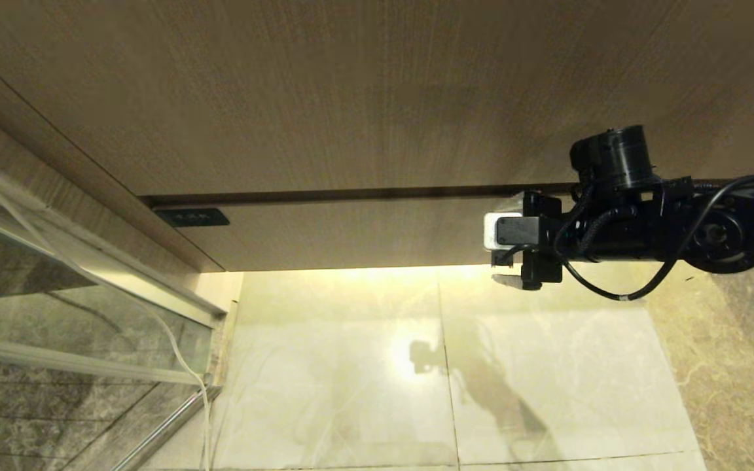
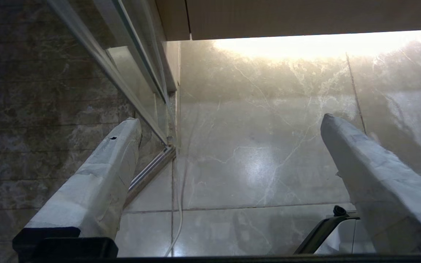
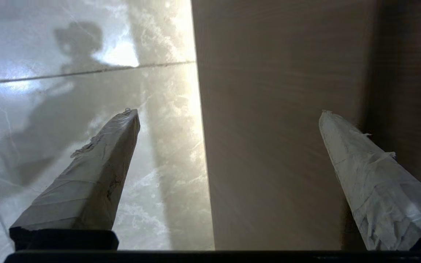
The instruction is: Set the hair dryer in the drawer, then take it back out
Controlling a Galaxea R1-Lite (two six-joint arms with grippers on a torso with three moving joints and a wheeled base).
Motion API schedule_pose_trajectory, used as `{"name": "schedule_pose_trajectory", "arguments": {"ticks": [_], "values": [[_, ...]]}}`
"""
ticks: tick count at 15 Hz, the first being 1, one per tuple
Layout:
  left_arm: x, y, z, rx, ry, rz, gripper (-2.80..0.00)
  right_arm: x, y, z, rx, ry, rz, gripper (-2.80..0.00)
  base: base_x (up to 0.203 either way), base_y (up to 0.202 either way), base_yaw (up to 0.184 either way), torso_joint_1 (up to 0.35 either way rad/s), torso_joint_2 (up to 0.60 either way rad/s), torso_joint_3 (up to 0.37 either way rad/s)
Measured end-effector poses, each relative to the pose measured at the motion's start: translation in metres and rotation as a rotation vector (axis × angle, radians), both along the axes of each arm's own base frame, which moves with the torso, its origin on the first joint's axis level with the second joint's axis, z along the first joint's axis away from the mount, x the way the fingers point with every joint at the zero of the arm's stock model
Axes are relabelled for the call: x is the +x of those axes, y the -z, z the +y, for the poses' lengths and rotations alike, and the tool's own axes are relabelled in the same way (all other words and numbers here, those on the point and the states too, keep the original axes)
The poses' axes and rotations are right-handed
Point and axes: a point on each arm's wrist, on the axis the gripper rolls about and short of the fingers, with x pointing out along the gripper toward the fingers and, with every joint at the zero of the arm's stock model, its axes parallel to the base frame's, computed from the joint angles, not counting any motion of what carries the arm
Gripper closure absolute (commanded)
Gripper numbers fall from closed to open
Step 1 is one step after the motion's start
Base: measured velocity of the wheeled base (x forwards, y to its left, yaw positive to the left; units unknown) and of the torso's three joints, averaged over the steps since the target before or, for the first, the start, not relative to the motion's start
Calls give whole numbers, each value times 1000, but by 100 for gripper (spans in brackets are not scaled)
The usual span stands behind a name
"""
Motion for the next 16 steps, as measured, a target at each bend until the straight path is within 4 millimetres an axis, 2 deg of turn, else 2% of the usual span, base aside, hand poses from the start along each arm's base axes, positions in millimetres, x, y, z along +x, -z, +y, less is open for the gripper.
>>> {"name": "schedule_pose_trajectory", "arguments": {"ticks": [7, 16], "values": [[0, 0, 0, 0, -1, 0, -280, -6, -14, -3, 27, 2, -52, -280, 0, 0, 0, 0, 0, 0], [0, 0, 0, 0, -1, 0, -280, 10, -6, 5, 50, -3, -99, -280, 0, 0, 0, 0, 0, 0]]}}
